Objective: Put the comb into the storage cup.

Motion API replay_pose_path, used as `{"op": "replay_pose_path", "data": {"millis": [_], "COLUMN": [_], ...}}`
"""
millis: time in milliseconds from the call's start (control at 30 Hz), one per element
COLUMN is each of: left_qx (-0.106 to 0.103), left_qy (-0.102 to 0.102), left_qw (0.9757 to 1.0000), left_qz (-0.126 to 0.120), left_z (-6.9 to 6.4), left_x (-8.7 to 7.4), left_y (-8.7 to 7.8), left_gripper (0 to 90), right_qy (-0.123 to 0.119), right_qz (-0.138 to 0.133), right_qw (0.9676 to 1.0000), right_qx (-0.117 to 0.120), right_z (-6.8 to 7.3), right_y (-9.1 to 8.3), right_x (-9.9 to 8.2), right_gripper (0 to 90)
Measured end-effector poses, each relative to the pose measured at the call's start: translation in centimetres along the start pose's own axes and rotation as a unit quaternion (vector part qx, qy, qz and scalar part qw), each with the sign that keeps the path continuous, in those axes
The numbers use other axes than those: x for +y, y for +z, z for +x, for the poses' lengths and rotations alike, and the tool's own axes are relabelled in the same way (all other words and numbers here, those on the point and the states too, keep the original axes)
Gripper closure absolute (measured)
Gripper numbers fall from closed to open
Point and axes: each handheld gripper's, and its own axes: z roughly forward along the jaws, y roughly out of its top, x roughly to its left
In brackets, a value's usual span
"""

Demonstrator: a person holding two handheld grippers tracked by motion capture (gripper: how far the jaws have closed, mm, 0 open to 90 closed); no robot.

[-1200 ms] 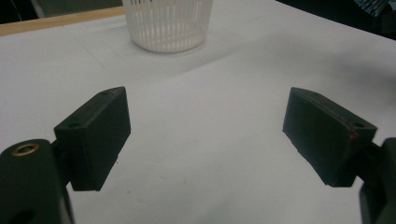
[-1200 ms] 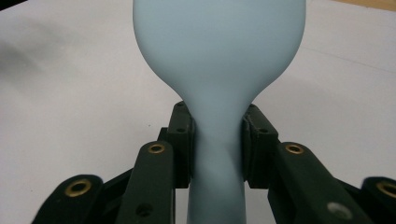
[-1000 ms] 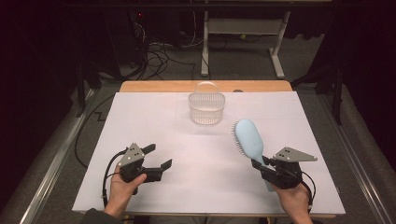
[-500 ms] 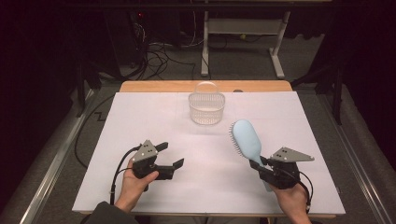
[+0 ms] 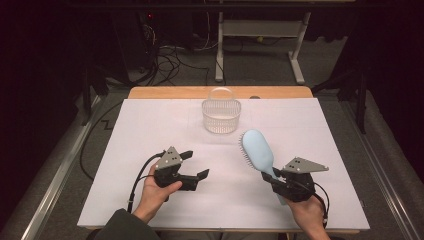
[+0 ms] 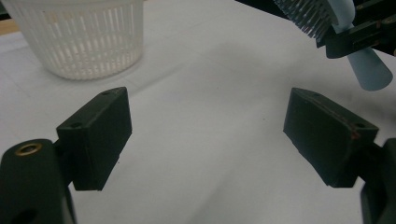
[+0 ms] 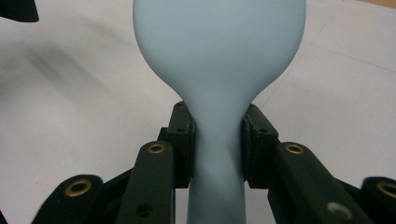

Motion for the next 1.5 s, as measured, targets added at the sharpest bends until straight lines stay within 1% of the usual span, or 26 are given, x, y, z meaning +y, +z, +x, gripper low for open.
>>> {"op": "replay_pose_path", "data": {"millis": [67,100,300,333,400,533,633,700,867,1033,1200,1233,1267,1300,1367,1500], "left_qx": [-0.008,-0.008,-0.023,-0.028,-0.032,-0.041,-0.05,-0.055,-0.054,-0.06,-0.064,-0.065,-0.065,-0.065,-0.064,-0.06], "left_qy": [0.004,0.005,0.008,0.004,-0.001,0.007,0.008,0.012,0.011,0.012,0.013,0.012,0.008,0.005,0.007,0.004], "left_qw": [1.0,0.9999,0.9997,0.9996,0.9995,0.9991,0.9987,0.9984,0.9985,0.9981,0.9979,0.9978,0.9978,0.9979,0.9979,0.9982], "left_qz": [0.002,0.003,0.005,0.002,0.0,-0.004,-0.011,-0.01,-0.001,0.001,-0.004,-0.004,-0.005,-0.006,-0.007,-0.007], "left_z": [-0.2,-0.2,-0.9,-1.1,-1.5,-2.5,-3.2,-3.6,-4.1,-4.5,-4.7,-4.8,-4.8,-4.9,-5.1,-5.3], "left_x": [0.3,0.5,1.4,1.5,1.8,2.6,3.1,3.4,3.7,3.8,3.9,4.0,4.0,4.1,4.3,4.5], "left_y": [0.4,0.6,1.8,2.0,2.4,3.2,3.9,4.4,5.4,5.8,6.1,6.1,6.2,6.3,6.3,6.5], "left_gripper": [16.3,16.3,16.2,16.3,16.4,16.4,16.5,16.5,16.5,16.4,16.4,16.4,16.5,16.9,17.3,17.5], "right_qy": [0.001,0.001,0.002,0.003,0.005,0.007,0.0,-0.001,-0.001,-0.002,-0.01,-0.009,-0.014,-0.015,-0.018,-0.022], "right_qz": [-0.001,-0.002,-0.003,-0.003,-0.003,-0.005,-0.004,-0.003,-0.002,0.003,0.004,0.005,0.006,0.007,0.006,0.002], "right_qw": [1.0,1.0,1.0,1.0,1.0,0.9999,1.0,1.0,1.0,0.9999,0.9999,0.9999,0.9998,0.9998,0.9997,0.9996], "right_qx": [0.003,0.004,0.005,0.005,0.004,0.005,0.006,0.007,0.008,0.011,0.012,0.012,0.013,0.013,0.014,0.018], "right_z": [0.0,0.0,-0.1,-0.1,-0.1,0.0,0.3,0.3,0.3,0.5,0.8,0.9,1.0,1.1,1.3,1.6], "right_y": [0.0,0.1,0.1,0.1,0.1,0.2,0.3,0.4,0.6,0.8,1.1,1.2,1.3,1.4,1.5,1.7], "right_x": [0.0,0.1,0.1,0.1,0.1,0.2,0.3,0.3,0.3,0.3,0.5,0.6,0.6,0.7,0.7,1.0], "right_gripper": [70.4,70.4,70.4,70.4,70.4,70.4,70.4,70.4,70.4,70.5,70.4,70.4,70.4,70.4,70.4,70.4]}}
